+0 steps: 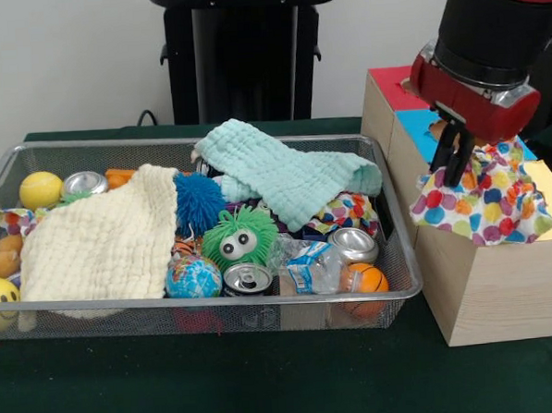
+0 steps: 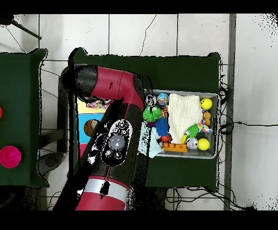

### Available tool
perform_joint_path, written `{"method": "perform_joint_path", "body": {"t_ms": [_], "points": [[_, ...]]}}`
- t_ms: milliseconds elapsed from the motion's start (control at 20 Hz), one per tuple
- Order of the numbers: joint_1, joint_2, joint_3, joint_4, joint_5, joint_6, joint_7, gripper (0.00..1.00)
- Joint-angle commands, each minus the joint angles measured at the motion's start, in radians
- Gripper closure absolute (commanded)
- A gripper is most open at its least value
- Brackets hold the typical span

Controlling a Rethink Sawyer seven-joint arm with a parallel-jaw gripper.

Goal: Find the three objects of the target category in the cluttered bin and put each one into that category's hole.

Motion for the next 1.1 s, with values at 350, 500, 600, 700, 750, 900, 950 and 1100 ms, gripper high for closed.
{"method": "perform_joint_path", "body": {"t_ms": [350,500,600,700,750,900,950,1100], "points": [[0.062,0.084,0.076,-0.025,-0.008,0.093,0.185,1.0],[0.065,0.061,0.069,-0.016,0.002,0.12,0.192,1.0],[0.071,0.043,0.065,-0.012,0.009,0.14,0.198,1.0],[0.073,0.016,0.072,0.022,0.024,0.129,0.199,1.0],[0.078,0.004,0.072,0.027,0.028,0.135,0.203,1.0],[0.095,-0.027,0.063,0.042,0.027,0.156,0.205,1.0],[0.099,-0.036,0.064,0.049,0.026,0.156,0.202,1.0],[0.092,-0.045,0.085,0.107,0.023,0.083,0.154,1.0]]}}
